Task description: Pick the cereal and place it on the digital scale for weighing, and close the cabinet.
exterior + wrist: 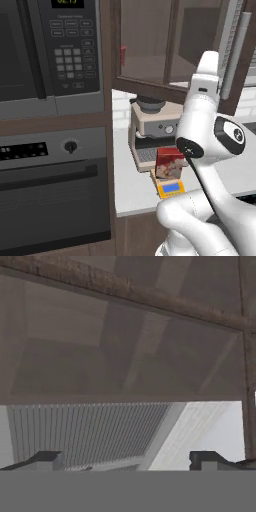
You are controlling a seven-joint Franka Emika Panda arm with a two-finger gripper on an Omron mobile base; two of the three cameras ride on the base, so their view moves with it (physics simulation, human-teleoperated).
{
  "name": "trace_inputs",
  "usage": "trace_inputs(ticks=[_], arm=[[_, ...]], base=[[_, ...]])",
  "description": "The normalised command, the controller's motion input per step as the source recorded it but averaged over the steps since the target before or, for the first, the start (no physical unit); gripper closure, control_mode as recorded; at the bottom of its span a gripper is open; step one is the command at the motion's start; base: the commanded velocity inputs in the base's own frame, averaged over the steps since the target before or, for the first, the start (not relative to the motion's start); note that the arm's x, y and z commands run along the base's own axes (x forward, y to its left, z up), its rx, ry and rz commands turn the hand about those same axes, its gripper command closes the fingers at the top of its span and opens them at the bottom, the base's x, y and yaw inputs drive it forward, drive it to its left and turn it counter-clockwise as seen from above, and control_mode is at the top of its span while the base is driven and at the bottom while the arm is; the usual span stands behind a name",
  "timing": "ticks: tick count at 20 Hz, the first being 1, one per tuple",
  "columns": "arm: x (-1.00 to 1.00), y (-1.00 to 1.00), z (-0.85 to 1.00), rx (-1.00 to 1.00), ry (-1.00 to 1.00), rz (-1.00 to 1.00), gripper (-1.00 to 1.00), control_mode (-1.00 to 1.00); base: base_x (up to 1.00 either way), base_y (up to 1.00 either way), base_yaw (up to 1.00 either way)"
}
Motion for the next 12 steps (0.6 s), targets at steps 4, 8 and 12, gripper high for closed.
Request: trace_inputs(ticks=[4, 8, 12], arm=[[1.00, -0.35, -0.04, 0.01, 0.01, 0.13, -1.00, -1.00], [0.80, -0.34, 0.00, 0.02, 0.02, 0.20, -1.00, -1.00], [0.91, -0.01, 0.00, 0.00, 0.24, 0.15, -1.00, -1.00]], base=[[0.00, 0.00, 0.00], [0.00, 0.00, 0.00], [0.00, 0.00, 0.00]])
